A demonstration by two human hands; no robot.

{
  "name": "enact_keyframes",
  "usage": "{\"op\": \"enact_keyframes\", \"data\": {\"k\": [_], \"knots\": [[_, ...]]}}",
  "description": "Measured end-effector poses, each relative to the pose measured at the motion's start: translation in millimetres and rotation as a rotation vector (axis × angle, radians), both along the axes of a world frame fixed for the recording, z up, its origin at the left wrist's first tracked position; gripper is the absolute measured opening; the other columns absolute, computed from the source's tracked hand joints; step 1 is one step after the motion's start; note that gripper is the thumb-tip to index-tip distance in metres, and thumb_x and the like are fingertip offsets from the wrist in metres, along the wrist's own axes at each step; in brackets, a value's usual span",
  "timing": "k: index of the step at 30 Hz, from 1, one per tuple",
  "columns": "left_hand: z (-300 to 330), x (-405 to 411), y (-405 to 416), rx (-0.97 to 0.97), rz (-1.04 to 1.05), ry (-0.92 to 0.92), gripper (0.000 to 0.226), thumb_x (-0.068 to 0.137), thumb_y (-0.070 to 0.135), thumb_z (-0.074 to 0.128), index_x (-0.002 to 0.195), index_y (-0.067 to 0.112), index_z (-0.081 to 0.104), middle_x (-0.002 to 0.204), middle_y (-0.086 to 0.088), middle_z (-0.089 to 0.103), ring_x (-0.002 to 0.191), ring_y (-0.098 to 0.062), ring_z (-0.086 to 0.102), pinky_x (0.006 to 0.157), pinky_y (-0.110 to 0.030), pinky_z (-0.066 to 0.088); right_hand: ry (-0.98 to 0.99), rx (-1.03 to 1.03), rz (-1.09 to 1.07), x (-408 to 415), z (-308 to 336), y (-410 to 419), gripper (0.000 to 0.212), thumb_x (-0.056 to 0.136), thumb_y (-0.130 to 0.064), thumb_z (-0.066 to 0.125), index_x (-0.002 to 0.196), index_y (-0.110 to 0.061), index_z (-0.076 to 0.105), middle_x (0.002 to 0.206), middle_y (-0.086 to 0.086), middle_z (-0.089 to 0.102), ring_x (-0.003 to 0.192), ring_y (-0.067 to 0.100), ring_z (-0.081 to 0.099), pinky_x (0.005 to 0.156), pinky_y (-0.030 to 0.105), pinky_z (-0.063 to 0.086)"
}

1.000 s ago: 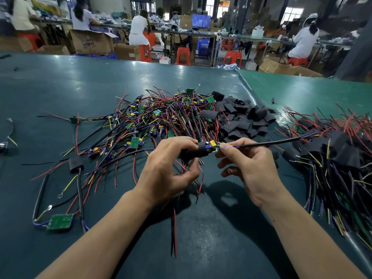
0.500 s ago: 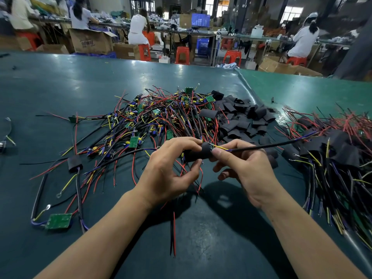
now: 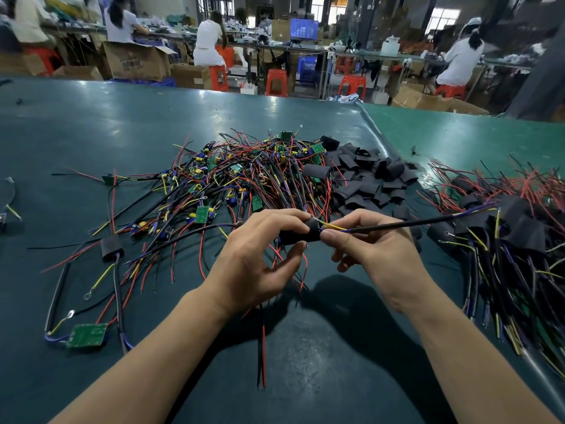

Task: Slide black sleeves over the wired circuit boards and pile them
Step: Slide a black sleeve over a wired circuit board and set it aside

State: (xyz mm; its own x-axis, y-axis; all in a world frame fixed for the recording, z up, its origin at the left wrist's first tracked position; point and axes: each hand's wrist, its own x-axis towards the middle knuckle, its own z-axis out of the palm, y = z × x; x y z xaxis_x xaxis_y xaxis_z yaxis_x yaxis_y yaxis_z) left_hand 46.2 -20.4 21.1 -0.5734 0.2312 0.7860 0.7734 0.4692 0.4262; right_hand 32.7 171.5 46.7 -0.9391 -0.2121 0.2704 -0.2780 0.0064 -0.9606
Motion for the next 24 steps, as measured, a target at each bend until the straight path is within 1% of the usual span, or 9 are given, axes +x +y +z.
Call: {"op": "enact_keyframes", "data": {"k": [3, 6, 7, 11, 14, 16, 19, 22, 24], "knots": [[1, 0, 0, -0.008, 0.012, 0.001, 0.021, 0.081, -0.002, 0.073, 0.101, 0.000, 0.068, 0.118, -0.008, 0.067, 0.108, -0.025, 0.066, 0.086, -0.046, 0.054, 0.048, 0.025, -0.003, -1, -2, 0, 0.018, 0.067, -0.024, 0.079, 0.083, -0.017, 0.074, 0.064, 0.003, 0.069, 0.053, 0.016, 0.061, 0.044, 0.024, 0.048], [2, 0, 0, -0.020, 0.007, 0.014, 0.018, 0.080, -0.001, 0.074, 0.097, 0.000, 0.069, 0.120, -0.010, 0.066, 0.109, -0.025, 0.065, 0.087, -0.046, 0.053, -0.057, 0.003, -0.005, -3, -4, 0, 0.042, 0.065, -0.034, 0.079, 0.099, -0.014, 0.063, 0.071, 0.004, 0.069, 0.053, 0.020, 0.061, 0.043, 0.027, 0.047], [2, 0, 1, -0.031, -0.003, 0.013, 0.018, 0.080, -0.001, 0.074, 0.097, 0.000, 0.070, 0.120, -0.010, 0.066, 0.110, -0.026, 0.065, 0.087, -0.047, 0.053, -0.096, 0.038, 0.024, -3, -4, 0, 0.044, 0.067, -0.039, 0.077, 0.099, -0.015, 0.061, 0.070, 0.005, 0.068, 0.053, 0.021, 0.060, 0.042, 0.027, 0.047], [1, -3, 0, -0.115, -0.005, 0.051, 0.020, 0.077, -0.004, 0.076, 0.097, -0.002, 0.071, 0.123, -0.011, 0.066, 0.116, -0.028, 0.063, 0.092, -0.048, 0.051, -0.141, 0.165, 0.136, 1, -8, -5, 0.035, 0.081, -0.045, 0.064, 0.080, -0.010, 0.067, 0.061, 0.005, 0.063, 0.052, 0.017, 0.058, 0.042, 0.025, 0.043], [2, -5, -1, -0.088, 0.087, 0.115, 0.017, 0.079, 0.000, 0.075, 0.096, -0.001, 0.072, 0.122, -0.012, 0.066, 0.112, -0.029, 0.062, 0.094, -0.046, 0.049, -0.071, 0.124, 0.021, 3, -4, -5, 0.033, 0.087, -0.039, 0.063, 0.075, -0.008, 0.068, 0.060, 0.008, 0.065, 0.050, 0.019, 0.058, 0.042, 0.025, 0.043], [3, -5, 0, -0.039, 0.146, 0.151, 0.013, 0.081, 0.003, 0.073, 0.094, 0.000, 0.072, 0.114, -0.012, 0.067, 0.104, -0.028, 0.063, 0.092, -0.041, 0.048, -0.011, 0.016, -0.156, 0, 0, -1, 0.030, 0.093, -0.032, 0.062, 0.074, -0.008, 0.067, 0.059, 0.008, 0.066, 0.047, 0.017, 0.056, 0.042, 0.024, 0.044], [1, -4, 1, -0.025, 0.180, 0.163, 0.009, 0.083, 0.004, 0.072, 0.091, 0.001, 0.072, 0.105, -0.009, 0.069, 0.097, -0.027, 0.063, 0.088, -0.040, 0.049, 0.006, -0.287, -0.466, -10, 10, 17, 0.026, 0.096, -0.028, 0.061, 0.076, -0.012, 0.068, 0.059, 0.003, 0.066, 0.043, 0.013, 0.053, 0.040, 0.020, 0.043], [-2, -6, 1, -0.057, 0.269, 0.119, 0.009, 0.083, 0.008, 0.071, 0.092, 0.004, 0.072, 0.098, -0.004, 0.070, 0.092, -0.025, 0.063, 0.086, -0.041, 0.049, -0.154, -0.730, -0.682, -20, 16, 43, 0.019, 0.096, -0.033, 0.061, 0.084, -0.019, 0.060, 0.067, -0.005, 0.065, 0.045, 0.008, 0.051, 0.043, 0.017, 0.041], [-4, -9, -3, -0.116, 0.409, 0.005, 0.012, 0.084, 0.010, 0.069, 0.095, 0.008, 0.072, 0.098, -0.002, 0.069, 0.092, -0.026, 0.060, 0.087, -0.040, 0.047, -0.322, -0.865, -0.711, -23, 12, 52, 0.021, 0.097, -0.035, 0.058, 0.081, -0.021, 0.055, 0.073, -0.005, 0.060, 0.047, 0.007, 0.049, 0.044, 0.015, 0.039]]}}
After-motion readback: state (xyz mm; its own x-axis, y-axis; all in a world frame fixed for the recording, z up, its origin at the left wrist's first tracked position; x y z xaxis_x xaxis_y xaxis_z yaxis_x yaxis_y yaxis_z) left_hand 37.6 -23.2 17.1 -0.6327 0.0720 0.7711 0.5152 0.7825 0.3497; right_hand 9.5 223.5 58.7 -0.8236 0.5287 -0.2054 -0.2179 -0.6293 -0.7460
